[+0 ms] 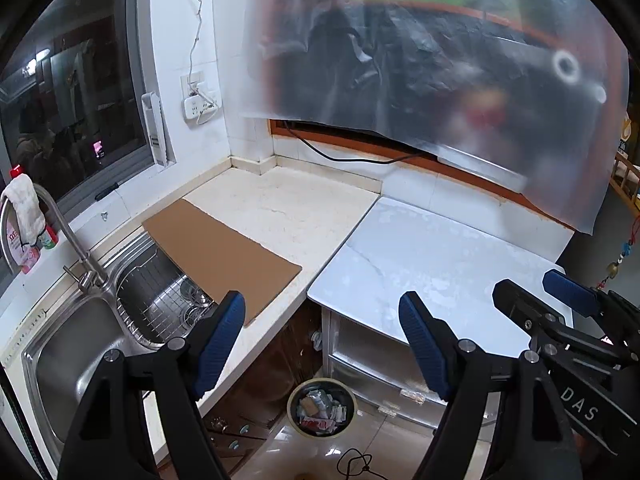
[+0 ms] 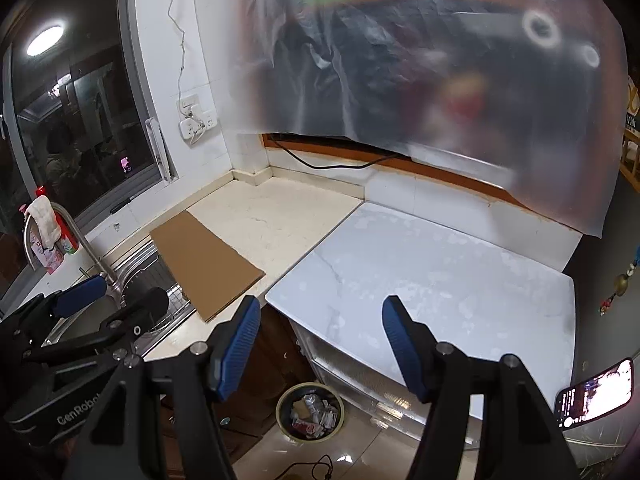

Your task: Collect trash

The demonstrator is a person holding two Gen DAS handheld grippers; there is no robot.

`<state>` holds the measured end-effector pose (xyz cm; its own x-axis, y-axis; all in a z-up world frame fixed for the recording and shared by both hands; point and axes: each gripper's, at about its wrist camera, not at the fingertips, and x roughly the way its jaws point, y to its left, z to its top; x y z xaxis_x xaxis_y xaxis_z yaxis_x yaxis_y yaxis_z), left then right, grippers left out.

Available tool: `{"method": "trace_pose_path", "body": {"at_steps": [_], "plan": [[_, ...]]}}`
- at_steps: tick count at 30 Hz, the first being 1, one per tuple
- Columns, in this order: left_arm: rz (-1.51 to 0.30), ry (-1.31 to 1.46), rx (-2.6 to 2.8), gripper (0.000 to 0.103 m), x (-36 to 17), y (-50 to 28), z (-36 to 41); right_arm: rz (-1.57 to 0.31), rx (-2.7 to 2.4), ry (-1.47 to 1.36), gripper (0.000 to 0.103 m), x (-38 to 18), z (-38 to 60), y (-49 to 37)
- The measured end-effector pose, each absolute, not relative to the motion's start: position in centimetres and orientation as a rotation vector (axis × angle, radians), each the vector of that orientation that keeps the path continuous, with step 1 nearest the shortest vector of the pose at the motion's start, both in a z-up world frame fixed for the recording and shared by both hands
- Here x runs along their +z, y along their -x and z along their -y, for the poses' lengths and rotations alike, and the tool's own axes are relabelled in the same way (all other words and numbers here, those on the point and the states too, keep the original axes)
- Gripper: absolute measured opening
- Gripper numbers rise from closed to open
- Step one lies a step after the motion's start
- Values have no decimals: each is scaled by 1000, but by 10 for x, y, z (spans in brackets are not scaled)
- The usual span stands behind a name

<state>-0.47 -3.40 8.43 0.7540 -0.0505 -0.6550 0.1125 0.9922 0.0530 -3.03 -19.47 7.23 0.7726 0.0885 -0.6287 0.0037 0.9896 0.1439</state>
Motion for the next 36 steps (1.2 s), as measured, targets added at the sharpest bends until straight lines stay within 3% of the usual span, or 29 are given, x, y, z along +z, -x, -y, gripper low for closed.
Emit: {"method": "trace_pose_path", "body": {"at_steps": [36], "plan": [[-728, -112, -99, 78, 79, -15, 21, -688, 1, -130, 64, 74, 181, 13]]}}
